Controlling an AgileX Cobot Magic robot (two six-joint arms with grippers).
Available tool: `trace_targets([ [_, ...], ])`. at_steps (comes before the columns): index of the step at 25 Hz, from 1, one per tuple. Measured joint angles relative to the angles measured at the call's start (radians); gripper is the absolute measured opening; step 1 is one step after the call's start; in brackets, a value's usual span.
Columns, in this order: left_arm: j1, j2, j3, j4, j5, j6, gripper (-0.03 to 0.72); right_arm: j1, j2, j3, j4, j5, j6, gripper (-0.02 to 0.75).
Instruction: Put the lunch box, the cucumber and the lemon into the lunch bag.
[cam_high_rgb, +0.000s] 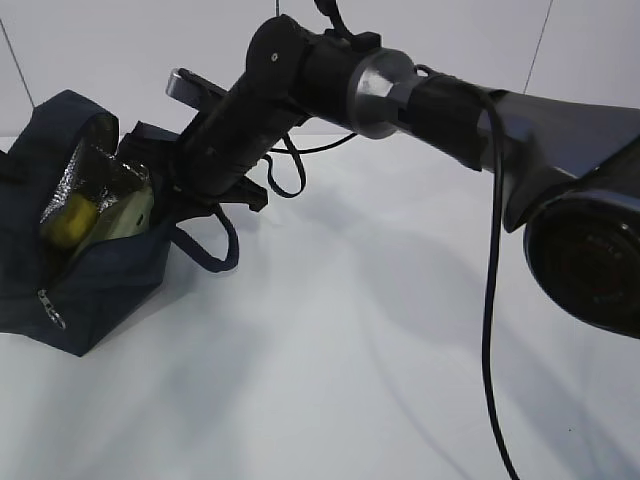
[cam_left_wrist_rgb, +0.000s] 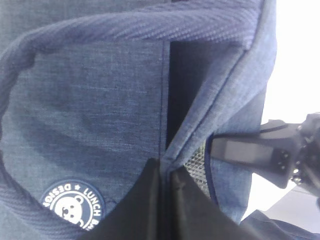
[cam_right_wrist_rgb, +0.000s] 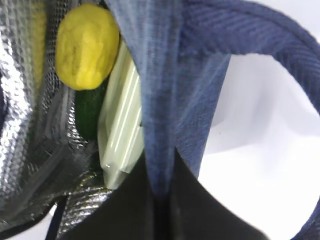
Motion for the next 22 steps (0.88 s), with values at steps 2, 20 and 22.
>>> trace_targets([
  [2,0.0,0.0,0.0,0.0,0.0,0.0,-0.01,0.0,-0.001,0.0,0.0,0.011,-0.007,0.009],
  [20,-0.11,0.0,0.0,-0.086,0.0,-0.013,-0.01,-0.006,-0.069,-0.008,-0.222,0.191,-0.068,0.0],
  [22,-0.144,0.0,0.0,-0.102,0.0,-0.015,-0.01,-0.006,-0.077,-0.025,-0.269,0.229,-0.061,0.0],
])
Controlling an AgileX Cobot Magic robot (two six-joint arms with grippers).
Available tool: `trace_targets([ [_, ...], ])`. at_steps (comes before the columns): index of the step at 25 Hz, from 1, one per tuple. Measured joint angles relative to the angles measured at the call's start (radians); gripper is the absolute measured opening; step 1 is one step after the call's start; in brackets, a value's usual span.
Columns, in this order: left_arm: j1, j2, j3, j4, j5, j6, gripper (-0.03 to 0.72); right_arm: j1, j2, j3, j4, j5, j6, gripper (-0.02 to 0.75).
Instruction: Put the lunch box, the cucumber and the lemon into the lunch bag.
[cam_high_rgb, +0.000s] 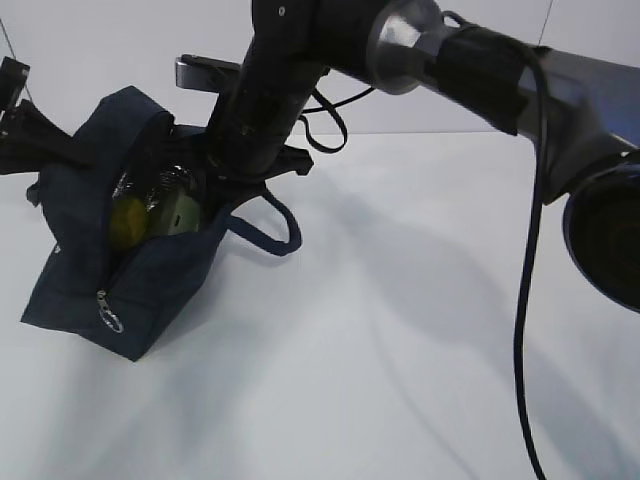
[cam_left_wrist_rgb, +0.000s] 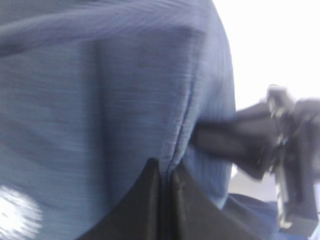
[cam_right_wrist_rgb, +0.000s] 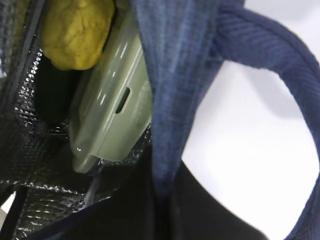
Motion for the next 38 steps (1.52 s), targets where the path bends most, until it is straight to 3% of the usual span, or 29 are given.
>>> trace_targets([
  [12,-0.138,0.002,0.0,-0.114,-0.012,-0.004,-0.01,-0.002,-0.046,-0.114,-0.232,0.087,0.006,0.0],
  [23,-0.186,0.014,0.0,-0.24,-0.089,-0.008,-0.01,-0.004,-0.106,-0.034,-0.337,0.091,0.014,0.0],
  [32,-0.276,0.082,0.0,-0.339,-0.092,-0.034,-0.01,-0.015,-0.132,0.015,-0.388,0.095,0.018,0.0],
  [38,-0.281,0.103,0.0,-0.369,-0.141,-0.036,-0.01,-0.019,-0.132,0.017,-0.436,0.095,0.021,0.0],
])
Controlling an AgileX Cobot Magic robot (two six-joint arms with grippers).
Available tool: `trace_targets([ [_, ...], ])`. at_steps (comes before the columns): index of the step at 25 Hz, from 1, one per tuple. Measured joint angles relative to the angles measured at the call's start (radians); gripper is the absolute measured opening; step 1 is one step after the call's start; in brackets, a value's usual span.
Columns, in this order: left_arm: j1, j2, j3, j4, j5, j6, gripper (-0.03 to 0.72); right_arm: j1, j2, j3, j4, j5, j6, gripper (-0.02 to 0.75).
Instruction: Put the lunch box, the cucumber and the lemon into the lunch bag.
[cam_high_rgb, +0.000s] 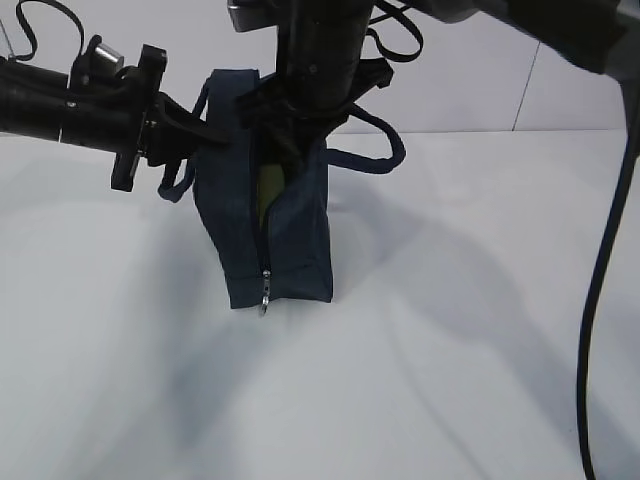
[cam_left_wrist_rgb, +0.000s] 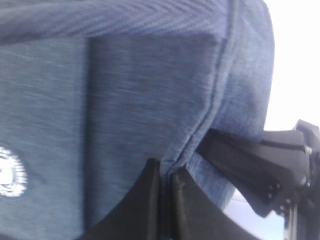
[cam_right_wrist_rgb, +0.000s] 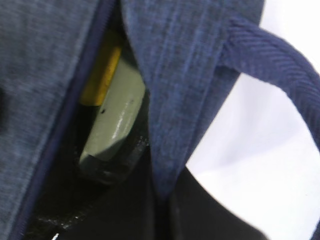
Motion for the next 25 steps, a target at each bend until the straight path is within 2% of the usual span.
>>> trace_targets([
  [13,0.0,0.035,0.0,-0.008,-0.039,0.0,-0.008,-0.006,0.012,0.0,-0.025,-0.004,0.002,0.001],
  [25,0.035,0.035,0.0,0.052,-0.052,-0.002,-0.006,-0.043,0.012,0.0,-0.032,-0.006,0.002,0.018],
])
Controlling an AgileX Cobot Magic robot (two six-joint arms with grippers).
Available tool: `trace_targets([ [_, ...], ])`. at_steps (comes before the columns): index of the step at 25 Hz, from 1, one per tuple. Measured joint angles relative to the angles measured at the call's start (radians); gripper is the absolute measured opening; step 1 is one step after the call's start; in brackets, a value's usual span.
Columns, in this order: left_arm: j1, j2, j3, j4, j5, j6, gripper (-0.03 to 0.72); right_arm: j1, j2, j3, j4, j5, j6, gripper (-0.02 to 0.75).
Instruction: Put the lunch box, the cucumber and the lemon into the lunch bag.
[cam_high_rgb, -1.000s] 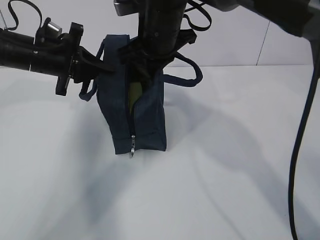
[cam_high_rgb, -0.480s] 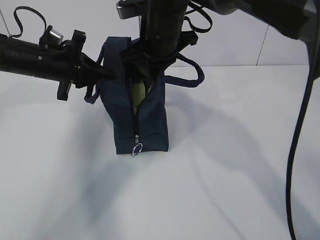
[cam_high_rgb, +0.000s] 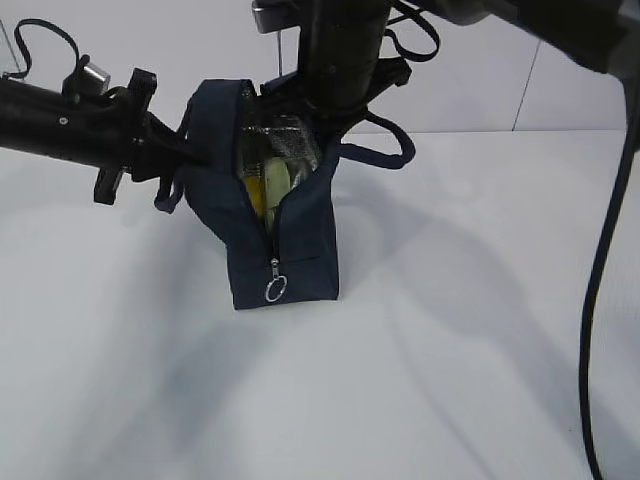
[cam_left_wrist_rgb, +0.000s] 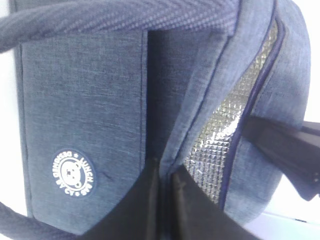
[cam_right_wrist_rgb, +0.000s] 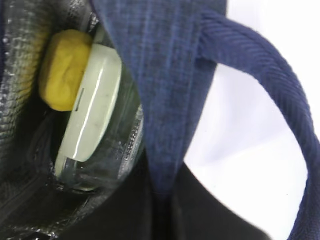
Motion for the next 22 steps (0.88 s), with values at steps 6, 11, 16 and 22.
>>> trace_targets([
  [6,0.006,0.002,0.0,0.009,0.0,0.0,-0.002,-0.006,0.0,0.0,-0.002,-0.017,0.0,0.047],
  [11,0.006,0.007,0.0,0.012,0.0,0.001,0.004,-0.006,0.0,0.0,-0.003,-0.021,0.0,0.062],
  [16,0.006,0.008,0.0,0.012,0.0,0.001,0.025,-0.006,0.0,0.0,-0.004,-0.021,0.0,0.136],
  [22,0.006,0.01,0.0,-0.032,0.01,0.004,0.173,-0.006,0.0,0.0,-0.004,-0.022,0.0,0.389],
])
